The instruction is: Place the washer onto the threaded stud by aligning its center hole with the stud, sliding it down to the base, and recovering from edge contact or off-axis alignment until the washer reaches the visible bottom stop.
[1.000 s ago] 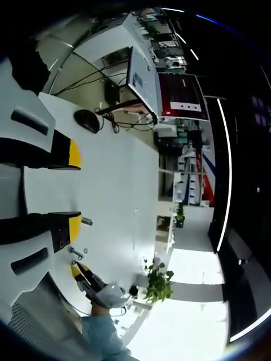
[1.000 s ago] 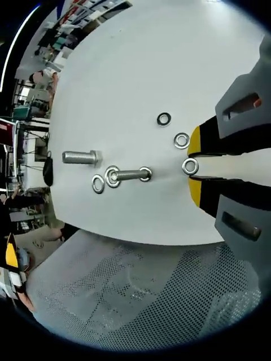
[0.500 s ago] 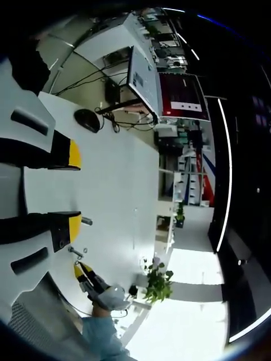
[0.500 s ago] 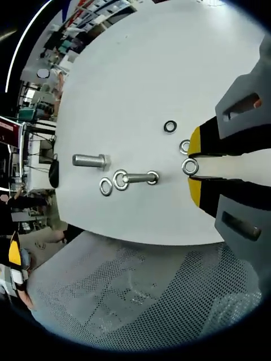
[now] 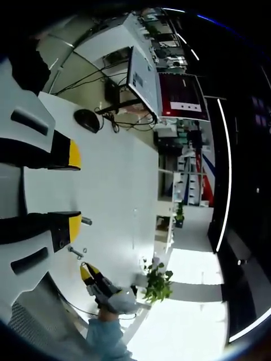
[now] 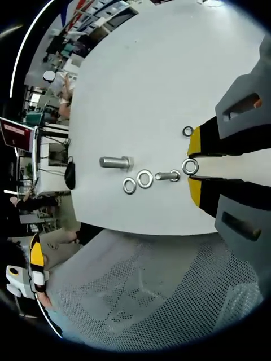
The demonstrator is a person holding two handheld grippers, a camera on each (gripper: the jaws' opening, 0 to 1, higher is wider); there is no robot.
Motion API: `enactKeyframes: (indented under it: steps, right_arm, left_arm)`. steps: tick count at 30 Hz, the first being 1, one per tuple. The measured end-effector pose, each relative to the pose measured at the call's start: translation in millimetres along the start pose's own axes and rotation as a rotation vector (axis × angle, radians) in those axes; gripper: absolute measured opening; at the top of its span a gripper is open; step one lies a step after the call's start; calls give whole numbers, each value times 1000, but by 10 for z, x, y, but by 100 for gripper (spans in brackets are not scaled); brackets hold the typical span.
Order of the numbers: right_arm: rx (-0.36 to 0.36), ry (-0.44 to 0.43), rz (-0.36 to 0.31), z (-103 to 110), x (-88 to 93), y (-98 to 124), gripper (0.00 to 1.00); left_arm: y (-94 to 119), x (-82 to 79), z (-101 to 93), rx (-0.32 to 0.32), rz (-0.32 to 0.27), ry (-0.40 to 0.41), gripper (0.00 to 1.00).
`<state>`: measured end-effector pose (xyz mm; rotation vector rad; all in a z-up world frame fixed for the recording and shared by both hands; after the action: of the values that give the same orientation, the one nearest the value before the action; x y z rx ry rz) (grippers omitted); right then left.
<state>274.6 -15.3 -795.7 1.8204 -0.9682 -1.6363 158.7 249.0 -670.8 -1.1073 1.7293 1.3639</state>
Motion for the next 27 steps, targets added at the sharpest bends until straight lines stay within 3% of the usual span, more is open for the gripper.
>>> enactKeyframes:
  steps: [27]
  right_arm:
    - [-12, 42, -65, 8, -292, -57, 14]
  left_arm:
    - [0, -5, 5, -5, -4, 1, 27]
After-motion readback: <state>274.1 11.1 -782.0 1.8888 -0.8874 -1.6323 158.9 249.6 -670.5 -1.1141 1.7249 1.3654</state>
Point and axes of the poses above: the point that each gripper's makers call its tool centre point, and the gripper's own axes: y roughly backward along the fingers, z roughly to its left, x roughly out of its underside, the point moved 3 cm from there along y, roughly backward along the fingers, and after that the axes turned 10 degrees about y, right-handed, at the moved point
